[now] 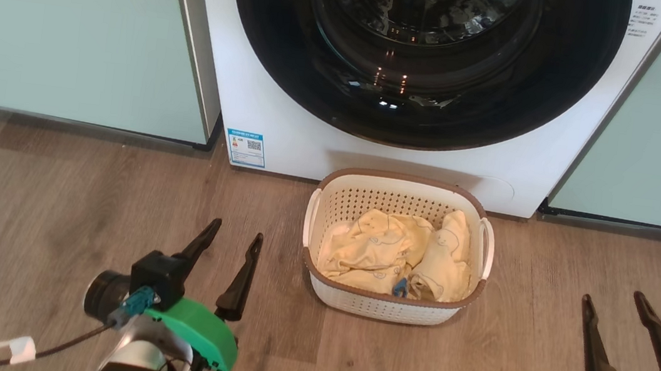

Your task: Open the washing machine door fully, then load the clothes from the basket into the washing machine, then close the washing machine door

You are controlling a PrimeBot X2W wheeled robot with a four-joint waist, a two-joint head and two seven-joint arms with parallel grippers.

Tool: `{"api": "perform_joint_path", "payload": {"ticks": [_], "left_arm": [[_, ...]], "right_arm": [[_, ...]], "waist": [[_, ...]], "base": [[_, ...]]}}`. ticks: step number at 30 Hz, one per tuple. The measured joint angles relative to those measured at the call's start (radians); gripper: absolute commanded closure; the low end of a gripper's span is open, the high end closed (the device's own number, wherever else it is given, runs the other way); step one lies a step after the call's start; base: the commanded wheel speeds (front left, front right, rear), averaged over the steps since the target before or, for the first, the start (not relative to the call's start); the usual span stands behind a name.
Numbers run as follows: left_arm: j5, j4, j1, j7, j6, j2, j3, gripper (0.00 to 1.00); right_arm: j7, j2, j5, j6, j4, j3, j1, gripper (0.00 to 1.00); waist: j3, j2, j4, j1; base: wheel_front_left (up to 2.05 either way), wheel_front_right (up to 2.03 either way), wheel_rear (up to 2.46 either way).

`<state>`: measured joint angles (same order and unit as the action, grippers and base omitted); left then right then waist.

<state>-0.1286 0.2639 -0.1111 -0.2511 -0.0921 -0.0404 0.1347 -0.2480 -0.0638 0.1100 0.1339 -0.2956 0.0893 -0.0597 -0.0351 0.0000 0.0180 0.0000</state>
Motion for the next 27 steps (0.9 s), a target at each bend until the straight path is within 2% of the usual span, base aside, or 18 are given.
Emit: {"api": "perform_joint_path", "payload": {"ticks": [27], "left_arm": [[-0.005,0.008,0.000,0.000,0.017,0.000,0.001,0.00]], "right_arm": [[0.000,0.015,-0.105,0.000,0.003,0.056,-0.010,0.00]], "waist": [[0.006,0.0000,0.002,0.0000]], "base": [[0.00,0.00,0.00]]}}
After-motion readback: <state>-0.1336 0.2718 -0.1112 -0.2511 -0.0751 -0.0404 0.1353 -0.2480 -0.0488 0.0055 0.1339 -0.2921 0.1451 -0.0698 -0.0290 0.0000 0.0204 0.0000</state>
